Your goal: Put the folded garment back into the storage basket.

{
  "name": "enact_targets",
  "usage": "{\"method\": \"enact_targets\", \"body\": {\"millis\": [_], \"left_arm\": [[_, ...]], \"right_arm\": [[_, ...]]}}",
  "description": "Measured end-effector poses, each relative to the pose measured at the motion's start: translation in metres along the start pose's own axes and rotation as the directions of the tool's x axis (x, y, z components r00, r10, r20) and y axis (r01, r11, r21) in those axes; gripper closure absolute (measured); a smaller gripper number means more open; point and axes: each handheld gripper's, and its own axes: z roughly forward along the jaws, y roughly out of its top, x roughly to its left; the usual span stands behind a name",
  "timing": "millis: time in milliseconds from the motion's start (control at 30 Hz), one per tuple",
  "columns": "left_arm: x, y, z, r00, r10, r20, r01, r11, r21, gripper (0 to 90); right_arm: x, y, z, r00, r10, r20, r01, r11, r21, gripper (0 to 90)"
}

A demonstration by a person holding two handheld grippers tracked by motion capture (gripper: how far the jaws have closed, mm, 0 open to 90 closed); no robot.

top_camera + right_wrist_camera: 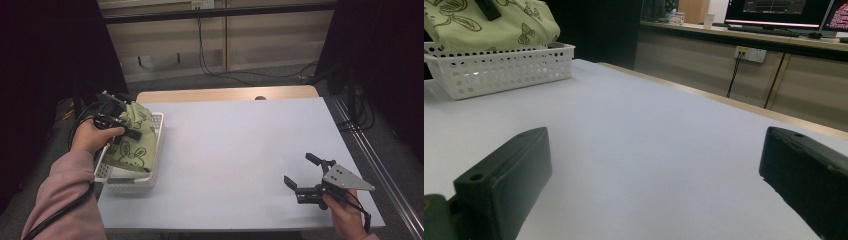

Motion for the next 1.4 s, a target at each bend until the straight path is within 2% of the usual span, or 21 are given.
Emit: {"method": "enact_targets", "body": {"millis": [100, 500, 567, 600, 733, 800, 867, 1167, 1300, 1400], "left_arm": [[0.002, 0.000, 0.000, 0.9999, 0.012, 0.009, -0.012, 0.9999, 0.011, 71.3], [0.004, -0.002, 0.002, 0.9998, 0.021, -0.003, -0.021, 0.9996, 0.019, 71.2], [0.005, -0.003, 0.002, 0.9991, 0.037, -0.020, -0.037, 0.9991, 0.020, 71.2], [0.004, -0.003, 0.003, 0.9997, 0.019, -0.018, -0.019, 0.9997, 0.016, 71.2], [0.006, -0.004, 0.006, 0.9992, 0.037, -0.015, -0.036, 0.9989, 0.030, 71.1], [0.005, -0.005, 0.010, 0.9988, 0.035, -0.036, -0.033, 0.9990, 0.028, 71.1], [0.006, -0.005, 0.012, 0.9992, 0.037, -0.017, -0.036, 0.9985, 0.040, 71.1], [0.005, -0.006, 0.018, 0.9988, 0.044, -0.021, -0.043, 0.9983, 0.040, 71.0], [0.005, -0.007, 0.019, 0.9992, 0.033, -0.024, -0.033, 0.9989, 0.035, 71.0], [0.006, -0.007, 0.022, 0.9986, 0.048, -0.021, -0.048, 0.9981, 0.038, 70.9]], "right_arm": [[0.000, 0.000, 0.000, 1.0000, -0.004, -0.001, 0.004, 1.000, -0.003, 0.2], [0.000, 0.000, 0.000, 1.0000, -0.004, -0.002, 0.004, 1.000, -0.001, 0.2], [0.000, 0.000, 0.000, 1.0000, -0.005, -0.006, 0.005, 1.000, -0.002, 0.2], [0.000, 0.000, 0.000, 1.0000, -0.005, -0.006, 0.005, 1.000, -0.002, 0.2], [0.000, 0.000, 0.000, 1.0000, -0.002, -0.007, 0.002, 1.000, -0.002, 0.2], [0.000, 0.000, 0.000, 1.0000, -0.003, -0.007, 0.003, 1.000, -0.001, 0.2], [0.000, 0.000, 0.000, 1.0000, 0.002, -0.004, -0.002, 1.000, 0.000, 0.2], [0.000, 0.000, 0.000, 1.0000, 0.005, -0.004, -0.005, 1.000, 0.001, 0.2], [0.000, 0.000, 0.000, 1.0000, 0.004, -0.003, -0.004, 1.000, 0.002, 0.2], [0.000, 0.000, 0.000, 1.0000, -0.002, -0.007, 0.002, 1.000, -0.002, 0.2]]}}
